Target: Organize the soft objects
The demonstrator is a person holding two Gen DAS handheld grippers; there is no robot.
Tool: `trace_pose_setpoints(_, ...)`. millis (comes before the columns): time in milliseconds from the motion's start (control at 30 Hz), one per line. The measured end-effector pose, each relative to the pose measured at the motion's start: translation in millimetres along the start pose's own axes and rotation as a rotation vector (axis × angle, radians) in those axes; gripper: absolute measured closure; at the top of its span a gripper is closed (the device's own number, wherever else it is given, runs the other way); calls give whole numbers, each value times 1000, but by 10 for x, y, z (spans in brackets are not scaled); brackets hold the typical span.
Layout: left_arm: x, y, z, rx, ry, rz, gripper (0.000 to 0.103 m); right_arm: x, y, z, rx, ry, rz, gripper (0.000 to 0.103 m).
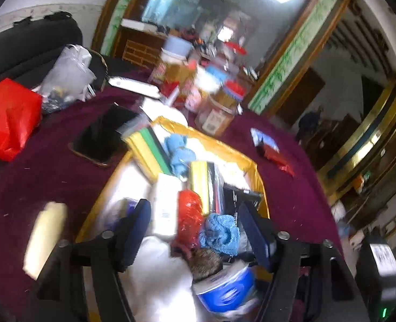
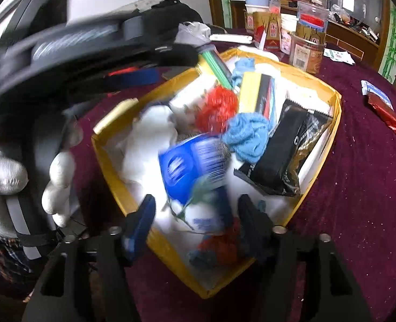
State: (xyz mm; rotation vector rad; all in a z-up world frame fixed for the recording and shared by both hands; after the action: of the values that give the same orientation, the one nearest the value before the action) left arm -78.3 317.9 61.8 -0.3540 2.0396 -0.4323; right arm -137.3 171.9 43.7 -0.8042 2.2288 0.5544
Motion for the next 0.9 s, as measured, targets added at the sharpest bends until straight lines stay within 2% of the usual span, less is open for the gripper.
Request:
trace_pose_setpoints(133, -61, 142, -348, -23, -72, -34, 23, -168, -39, -182, 11, -73, 13, 30)
trace_pose_setpoints(233, -52, 191, -538, -105, -102, -29, 18, -213, -108, -314, 41, -136, 26, 28)
trace_pose_setpoints(267, -38, 175, -611, -153, -125, -9, 11, -201, -149, -354, 52, -153, 37, 28)
trace_pose_setpoints(333, -5, 97, -733, -249, -175, 54, 5, -170, -226, -408, 68, -174, 65, 28)
trace_pose_setpoints(400, 26, -27, -832, -329, -234, 136, 4, -134, -296, -473, 91, -192, 88, 28)
trace_pose_setpoints(467, 32, -168, -902, -372, -292, 211, 3, -81, -360, -559, 140, -219, 102, 27)
trace_pose_setpoints(533, 38, -266, -909, -382, -308, 249, 3, -10, -446, -650, 180, -252, 137, 25)
trace_pose_setpoints(667, 105, -418, -846, -368, -282, 291, 3, 122, -586, -762, 178, -267, 227, 23)
trace_pose_setpoints(900, 235, -606, -844, -359, -239, 333, 3, 223, -606, -909, 185, -285, 237, 22)
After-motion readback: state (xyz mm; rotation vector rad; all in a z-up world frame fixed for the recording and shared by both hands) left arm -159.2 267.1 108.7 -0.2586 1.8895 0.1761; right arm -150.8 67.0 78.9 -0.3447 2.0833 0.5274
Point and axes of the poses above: each gripper's, at about its wrist camera, not at the fingertips, and z roughly the way its jaws point, y to its left, x to its underside, the point moved 3 cm from there along z, roughly the way its jaws point, and after that the axes turned 14 degrees about -y, right-handed, at the moved point
